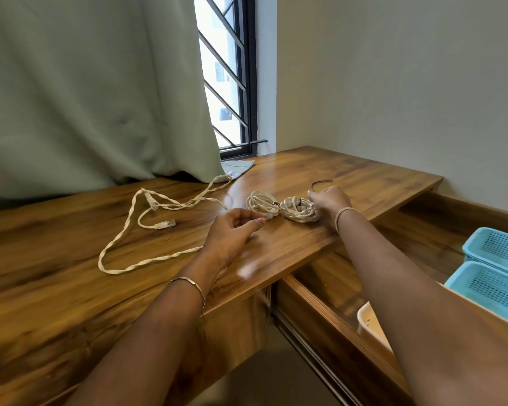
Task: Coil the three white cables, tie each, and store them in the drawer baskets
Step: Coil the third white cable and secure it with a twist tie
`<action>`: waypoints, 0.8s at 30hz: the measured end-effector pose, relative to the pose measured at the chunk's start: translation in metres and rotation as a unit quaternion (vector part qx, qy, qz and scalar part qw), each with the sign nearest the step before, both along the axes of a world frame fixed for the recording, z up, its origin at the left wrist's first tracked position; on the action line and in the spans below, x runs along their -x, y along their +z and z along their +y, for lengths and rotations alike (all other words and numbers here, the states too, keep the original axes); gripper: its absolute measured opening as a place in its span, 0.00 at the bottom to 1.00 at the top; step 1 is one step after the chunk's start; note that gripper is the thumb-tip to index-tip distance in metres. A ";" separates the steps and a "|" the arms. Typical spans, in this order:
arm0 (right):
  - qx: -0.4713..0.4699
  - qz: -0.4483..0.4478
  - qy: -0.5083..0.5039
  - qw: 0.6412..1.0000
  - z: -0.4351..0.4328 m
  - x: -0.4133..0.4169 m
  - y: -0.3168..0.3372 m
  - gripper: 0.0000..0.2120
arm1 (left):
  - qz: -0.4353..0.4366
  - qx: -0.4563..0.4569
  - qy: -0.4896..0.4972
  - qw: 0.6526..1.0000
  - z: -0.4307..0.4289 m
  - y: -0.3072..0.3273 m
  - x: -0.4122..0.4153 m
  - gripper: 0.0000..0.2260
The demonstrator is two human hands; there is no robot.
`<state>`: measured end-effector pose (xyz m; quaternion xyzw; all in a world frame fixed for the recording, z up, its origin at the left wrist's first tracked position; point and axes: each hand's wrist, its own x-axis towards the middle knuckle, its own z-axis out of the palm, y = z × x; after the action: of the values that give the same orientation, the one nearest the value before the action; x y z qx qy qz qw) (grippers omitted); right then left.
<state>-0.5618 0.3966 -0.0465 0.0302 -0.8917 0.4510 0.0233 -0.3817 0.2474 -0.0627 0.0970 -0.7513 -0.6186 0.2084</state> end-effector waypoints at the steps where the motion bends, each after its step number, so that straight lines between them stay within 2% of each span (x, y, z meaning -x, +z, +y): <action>1: -0.002 -0.001 -0.002 1.000 0.001 -0.001 0.000 0.21 | -0.001 0.000 0.001 1.000 0.000 0.001 -0.001 0.05; 4: -0.031 0.008 0.016 0.999 0.004 -0.006 0.004 0.19 | -0.009 0.000 -0.003 1.000 0.001 0.002 -0.002 0.06; 7: -0.061 0.036 0.069 0.995 0.004 -0.018 0.015 0.08 | -0.004 -0.024 -0.012 1.000 0.002 0.004 -0.004 0.08; 9: -0.051 0.074 0.098 0.991 0.002 -0.031 0.025 0.12 | 0.002 -0.032 -0.007 0.999 0.003 0.004 -0.006 0.08; 12: 0.016 0.164 0.166 0.972 -0.008 -0.053 0.034 0.14 | 0.001 -0.017 0.000 1.000 0.005 0.003 -0.013 0.09; 15: -0.049 0.224 0.263 0.937 -0.027 -0.081 0.038 0.14 | -0.001 -0.021 0.002 1.000 0.004 0.003 -0.025 0.11; 18: -0.117 0.233 0.328 0.908 -0.047 -0.105 0.035 0.12 | -0.004 -0.016 -0.009 1.000 -0.003 0.003 -0.042 0.12; 24: -0.137 0.220 0.383 0.887 -0.087 -0.141 0.021 0.09 | 0.005 0.001 0.035 0.999 -0.041 0.006 -0.076 0.10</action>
<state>-0.4210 0.3100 -0.0255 0.4702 -0.8360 0.2800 0.0400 -0.3061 0.2066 -0.0570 0.1196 -0.7472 -0.6105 0.2337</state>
